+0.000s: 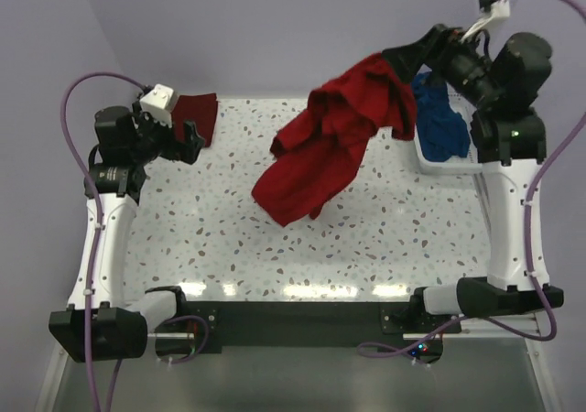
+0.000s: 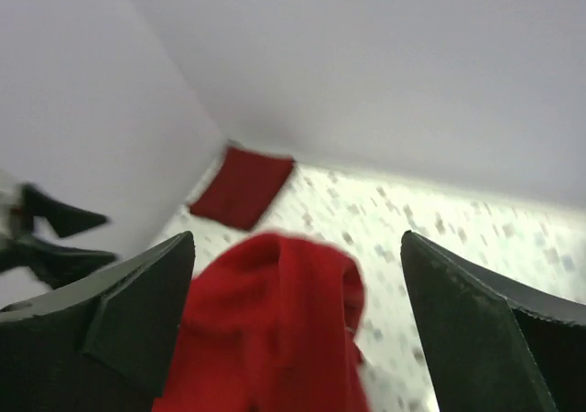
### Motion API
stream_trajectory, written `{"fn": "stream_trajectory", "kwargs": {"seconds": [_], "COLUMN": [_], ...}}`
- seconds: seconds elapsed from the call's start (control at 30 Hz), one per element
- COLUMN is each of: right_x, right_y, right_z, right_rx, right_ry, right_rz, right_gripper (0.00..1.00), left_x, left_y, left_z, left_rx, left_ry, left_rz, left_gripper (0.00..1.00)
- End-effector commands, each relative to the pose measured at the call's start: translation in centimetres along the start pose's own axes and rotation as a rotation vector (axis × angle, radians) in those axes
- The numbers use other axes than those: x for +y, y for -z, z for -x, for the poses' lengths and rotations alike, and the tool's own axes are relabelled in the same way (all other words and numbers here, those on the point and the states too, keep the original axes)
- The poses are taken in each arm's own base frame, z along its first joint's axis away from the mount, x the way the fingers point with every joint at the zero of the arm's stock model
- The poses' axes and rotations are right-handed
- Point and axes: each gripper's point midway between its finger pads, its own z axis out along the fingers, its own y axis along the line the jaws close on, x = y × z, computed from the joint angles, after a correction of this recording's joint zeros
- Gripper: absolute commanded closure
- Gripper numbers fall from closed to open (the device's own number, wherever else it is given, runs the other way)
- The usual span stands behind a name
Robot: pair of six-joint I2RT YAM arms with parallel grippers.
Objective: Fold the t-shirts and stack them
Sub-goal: Move the tshirt to the center of the board, then flatten the tshirt out
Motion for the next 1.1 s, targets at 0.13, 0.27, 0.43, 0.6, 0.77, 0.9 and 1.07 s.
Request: {"fn": "stream_trajectory", "kwargs": {"seconds": [0.13, 0.27, 0.43, 0.6, 0.77, 0.9, 1.07], "right_x": [-16.9, -15.6, -13.6, -14.0, -13.7, -14.7, -14.6], "right_y": [3.3, 5.9, 10.0, 12.0, 13.4, 14.2, 14.1], "right_z": [-19.0, -25.3, -32.8, -38.4, -41.9, -43.7, -45.0], "right_rx": [0.491, 0.742, 1.048, 1.230, 1.348, 1.393, 1.418], "right_ry": [-0.047, 0.031, 0.148, 0.220, 0.231, 0.248, 0.187], "right_rz": [-0.513, -0.330, -0.161, -0.155, -0.155, -0.194, -0.205], "right_gripper": [0.01, 0.01, 0.02, 0.13, 0.22, 0.25, 0.27], "left_x": [-3.2, -5.3, -9.4, -10.5, -11.5, -12.8, -16.8], "left_y": [0.9, 1.2, 2.2, -1.0, -6.1, -8.7, -9.7], "left_z": [-4.2, -10.3, -17.7, -19.6, -19.9, -19.2, -17.2], "left_rx": [0.115, 0.262, 0.438, 0.400, 0.356, 0.320, 0.216], "left_ry": [-0.172, -0.278, -0.397, -0.522, -0.528, -0.513, -0.575], "left_rz": [-0.215, -0.357, -0.548, -0.508, -0.531, -0.558, -0.623], "left_gripper": [0.00, 0.00, 0.00, 0.01, 0.09, 0.13, 0.11]}}
